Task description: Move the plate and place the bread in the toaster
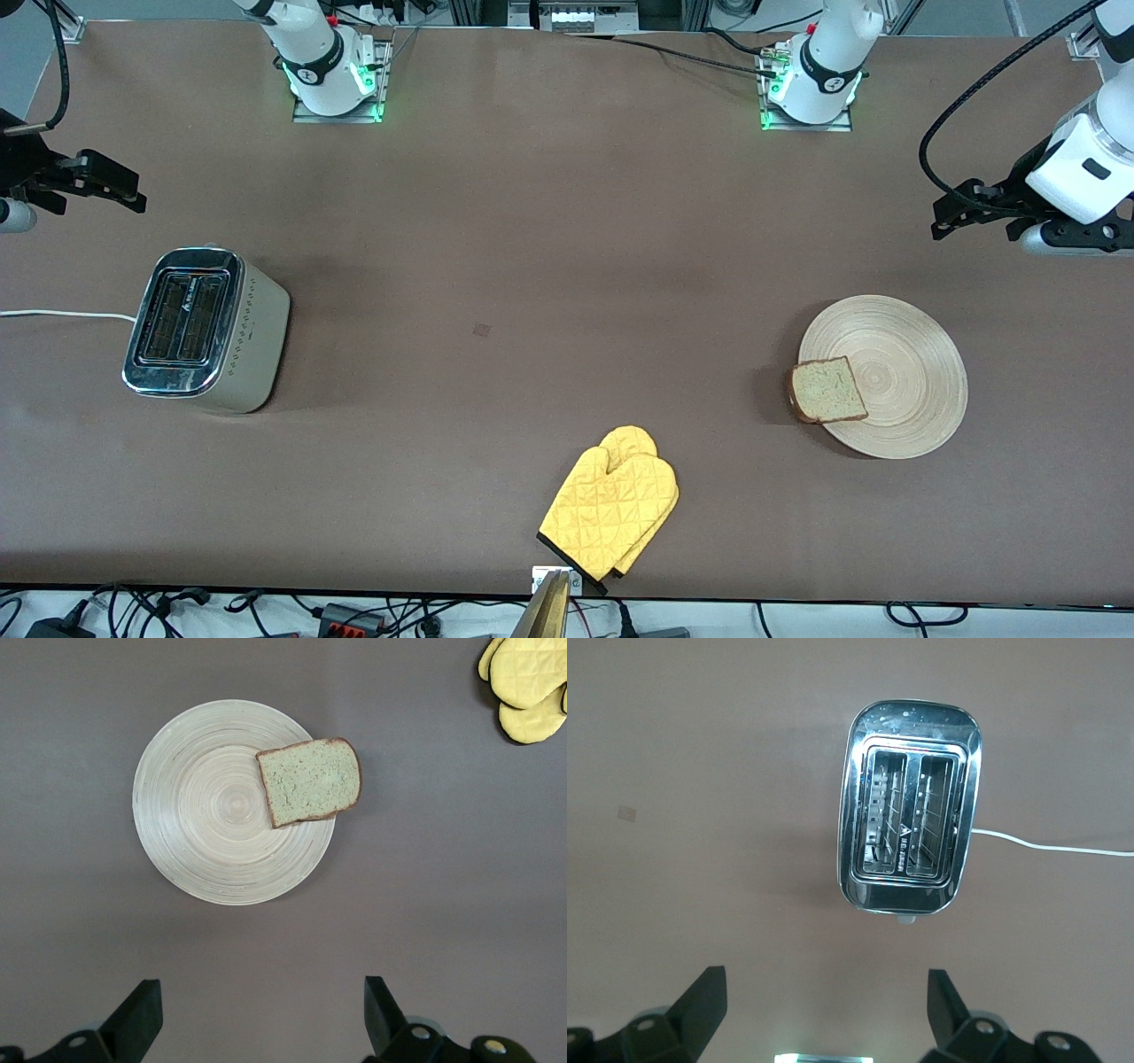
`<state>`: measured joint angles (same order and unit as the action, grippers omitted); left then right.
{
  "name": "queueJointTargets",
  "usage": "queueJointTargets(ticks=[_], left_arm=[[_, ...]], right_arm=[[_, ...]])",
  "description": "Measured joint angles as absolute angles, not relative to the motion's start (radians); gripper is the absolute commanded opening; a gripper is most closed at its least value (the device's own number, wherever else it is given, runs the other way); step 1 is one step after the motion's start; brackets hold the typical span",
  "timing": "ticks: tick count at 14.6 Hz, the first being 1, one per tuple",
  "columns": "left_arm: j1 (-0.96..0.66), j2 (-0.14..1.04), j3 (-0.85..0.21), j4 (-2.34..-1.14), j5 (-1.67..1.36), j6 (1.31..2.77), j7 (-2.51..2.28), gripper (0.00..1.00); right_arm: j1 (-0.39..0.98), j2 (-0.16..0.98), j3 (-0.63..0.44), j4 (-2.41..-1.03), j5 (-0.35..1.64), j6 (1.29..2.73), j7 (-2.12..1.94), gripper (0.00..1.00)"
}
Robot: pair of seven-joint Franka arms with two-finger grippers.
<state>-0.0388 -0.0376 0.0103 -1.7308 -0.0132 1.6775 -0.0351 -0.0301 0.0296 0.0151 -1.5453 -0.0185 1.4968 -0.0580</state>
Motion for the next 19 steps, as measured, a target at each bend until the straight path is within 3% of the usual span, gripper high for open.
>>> queueJointTargets(ticks=[19], left_arm=[[-0.037, -0.017, 0.015, -1.723, -0.015, 1.615, -0.042, 1.00]], right_arm=[[-0.028, 0.030, 0.017, -1.545, -0.014, 1.484, -0.055, 1.00]])
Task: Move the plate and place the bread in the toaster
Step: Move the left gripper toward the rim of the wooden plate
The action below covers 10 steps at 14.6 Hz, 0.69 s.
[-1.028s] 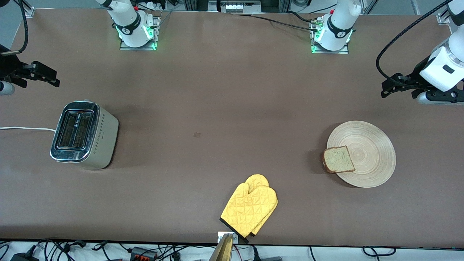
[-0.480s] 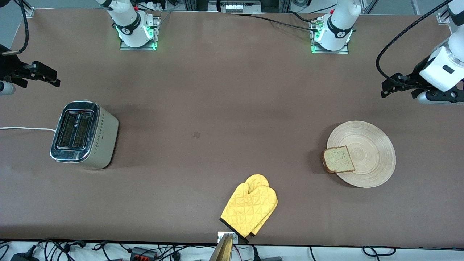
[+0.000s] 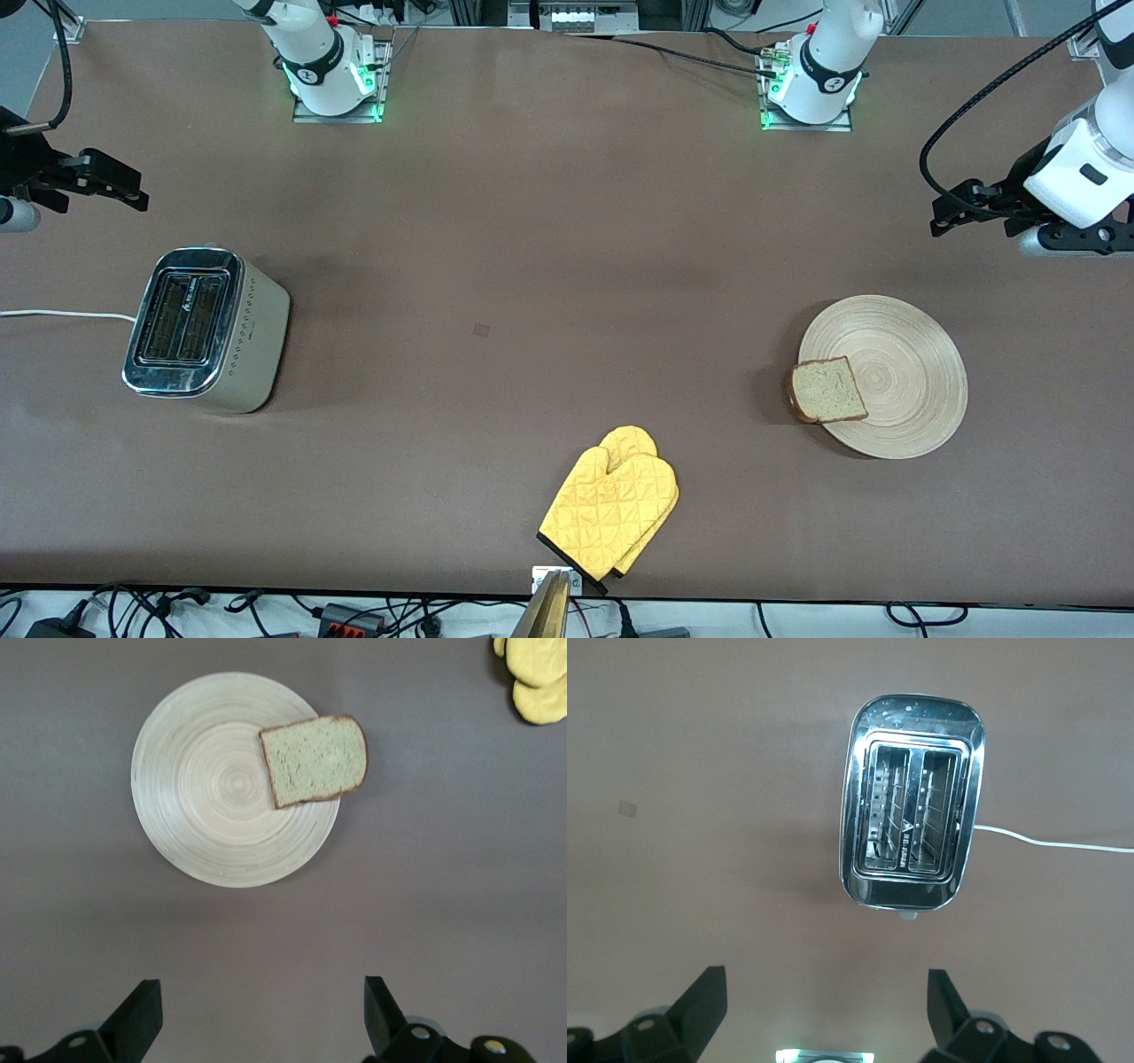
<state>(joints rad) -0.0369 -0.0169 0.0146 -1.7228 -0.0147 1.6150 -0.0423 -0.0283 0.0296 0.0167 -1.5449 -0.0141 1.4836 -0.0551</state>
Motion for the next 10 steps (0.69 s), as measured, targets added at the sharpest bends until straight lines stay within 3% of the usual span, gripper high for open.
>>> queueJointTargets(ticks=[10], left_arm=[[-0.030, 0.084, 0.015, -1.622, -0.019, 1.541, -0.028, 1.00]], right_arm=[[-0.029, 0.030, 0.016, -1.544, -0.005, 1.477, -0.052, 1.00]])
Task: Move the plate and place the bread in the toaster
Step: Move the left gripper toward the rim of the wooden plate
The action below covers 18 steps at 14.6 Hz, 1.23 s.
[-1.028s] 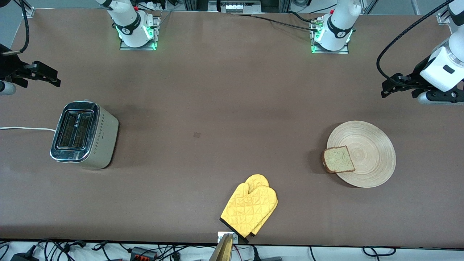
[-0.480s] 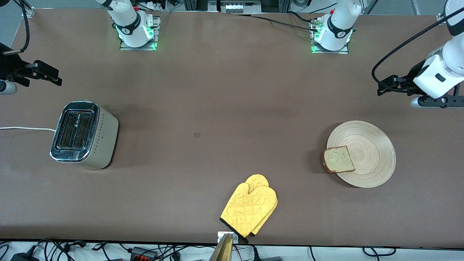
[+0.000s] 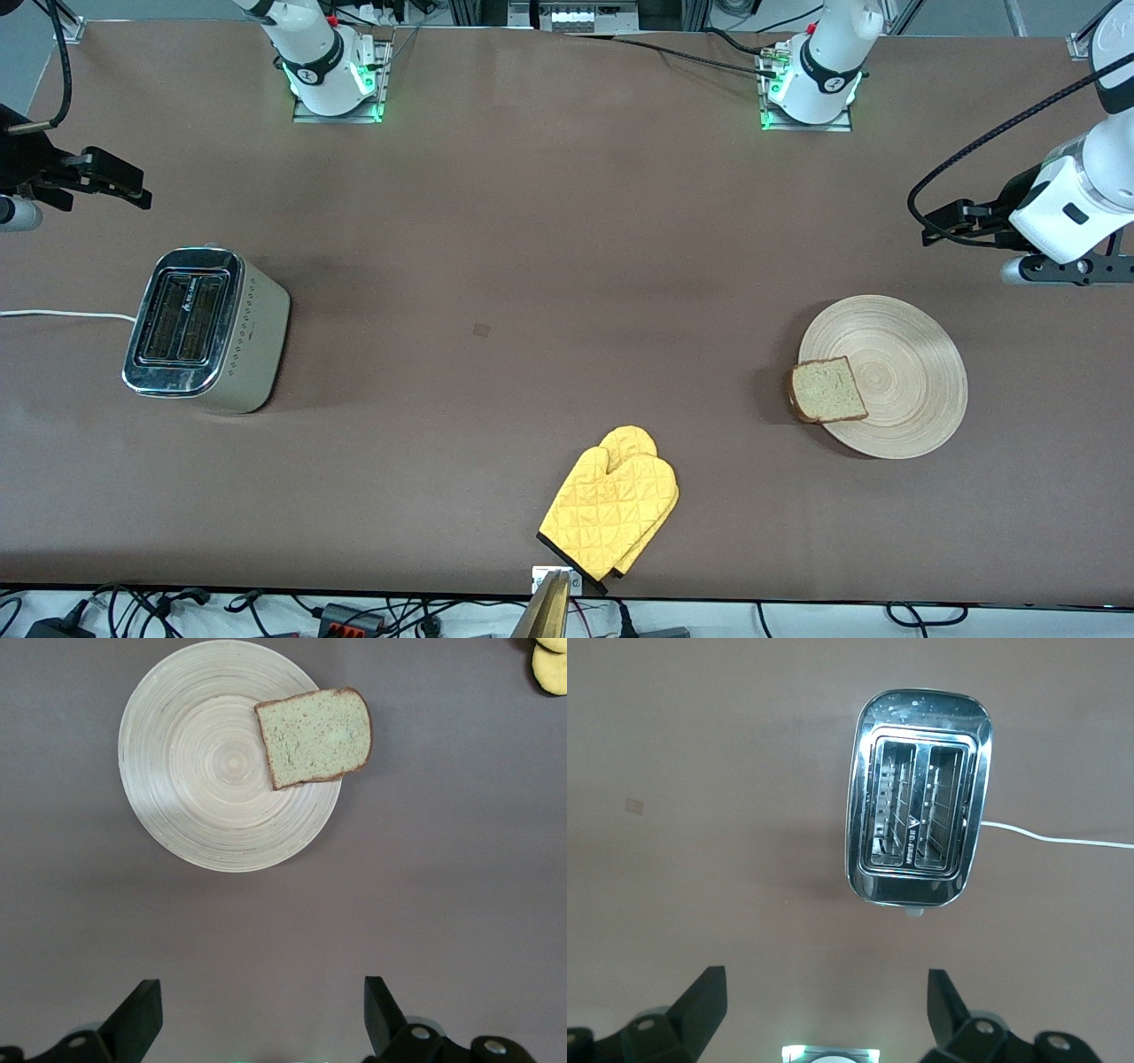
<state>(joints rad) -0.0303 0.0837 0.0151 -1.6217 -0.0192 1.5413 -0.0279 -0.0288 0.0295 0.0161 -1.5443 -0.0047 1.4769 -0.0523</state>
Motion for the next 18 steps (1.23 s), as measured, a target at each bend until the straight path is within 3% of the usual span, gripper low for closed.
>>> queueJointTargets(ticks=[12, 18], left_arm=[[0.128, 0.141, 0.022, -1.648, -0.026, 1.514, 0.143, 0.96], [0.287, 0.208, 0.024, -1.665, -0.140, 1.522, 0.282, 0.96]], right_arm=[[-0.029, 0.029, 0.015, -1.544, -0.004, 1.475, -0.051, 1.00], [-0.029, 0.029, 0.014, -1.544, -0.004, 1.475, -0.051, 1.00]])
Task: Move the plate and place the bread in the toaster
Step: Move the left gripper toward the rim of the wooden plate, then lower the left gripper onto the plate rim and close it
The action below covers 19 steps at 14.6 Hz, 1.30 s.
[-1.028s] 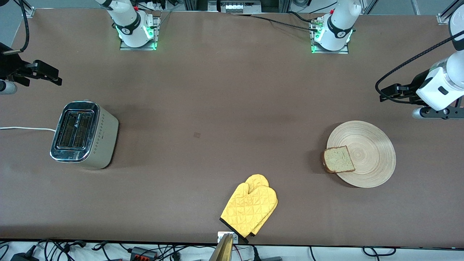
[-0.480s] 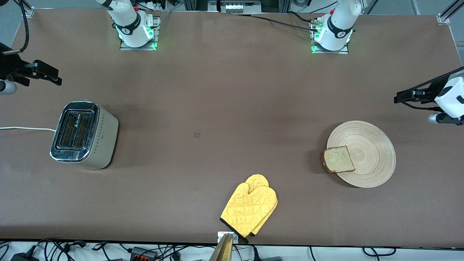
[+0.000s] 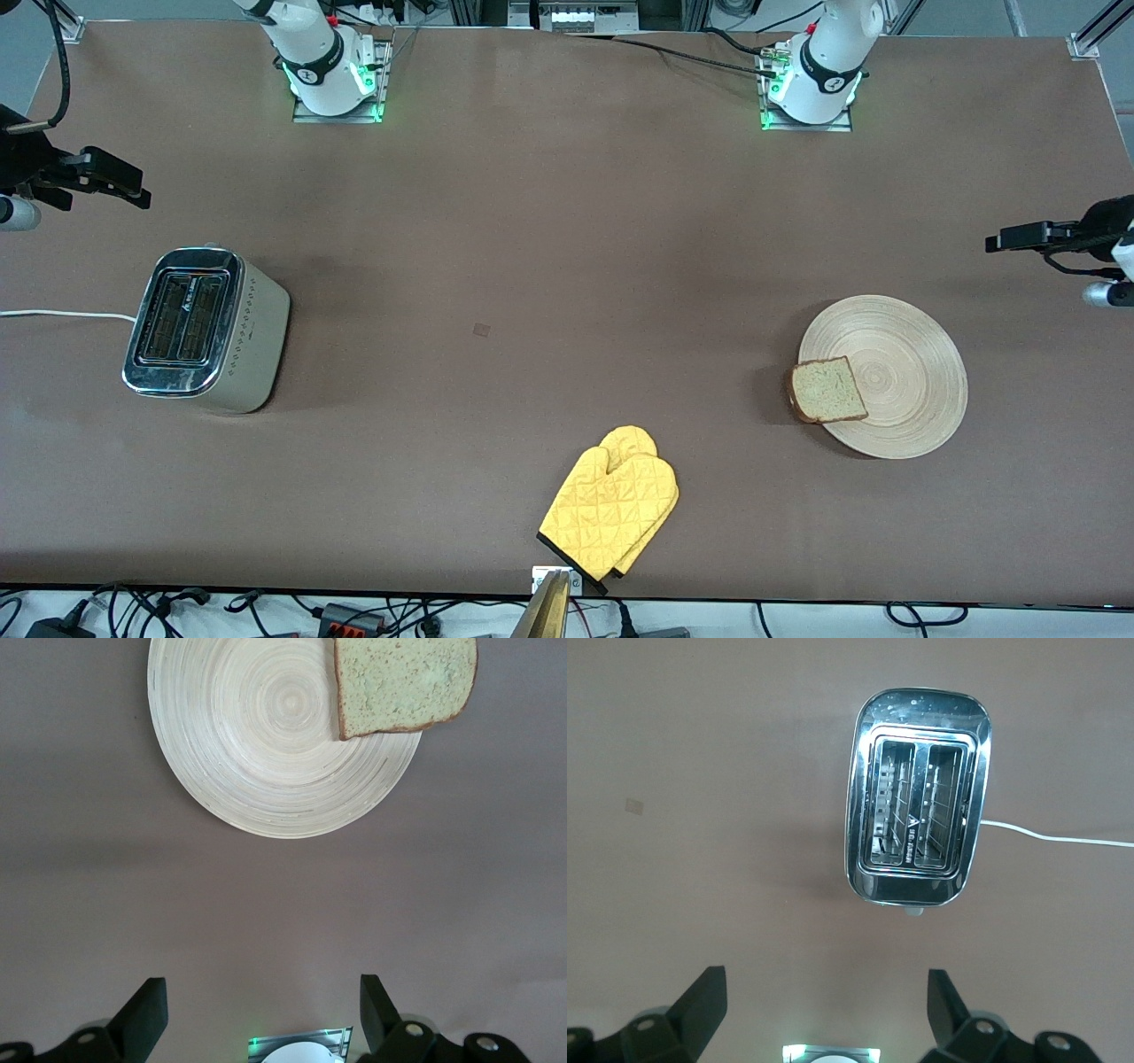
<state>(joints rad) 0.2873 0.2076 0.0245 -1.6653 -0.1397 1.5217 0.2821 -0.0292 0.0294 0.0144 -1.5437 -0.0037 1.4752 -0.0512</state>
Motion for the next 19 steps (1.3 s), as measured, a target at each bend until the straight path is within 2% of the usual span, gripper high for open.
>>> queueJointTargets(ticks=[11, 19], left_arm=[[0.464, 0.363, 0.025, -1.636, -0.276, 1.534, 0.492, 0.96], [0.475, 0.373, 0.022, -1.631, -0.290, 1.534, 0.510, 0.96]], right_arm=[[-0.029, 0.029, 0.014, -1.544, -0.003, 1.474, -0.051, 1.00], [-0.030, 0.029, 0.009, -1.544, -0.003, 1.462, -0.051, 1.00]])
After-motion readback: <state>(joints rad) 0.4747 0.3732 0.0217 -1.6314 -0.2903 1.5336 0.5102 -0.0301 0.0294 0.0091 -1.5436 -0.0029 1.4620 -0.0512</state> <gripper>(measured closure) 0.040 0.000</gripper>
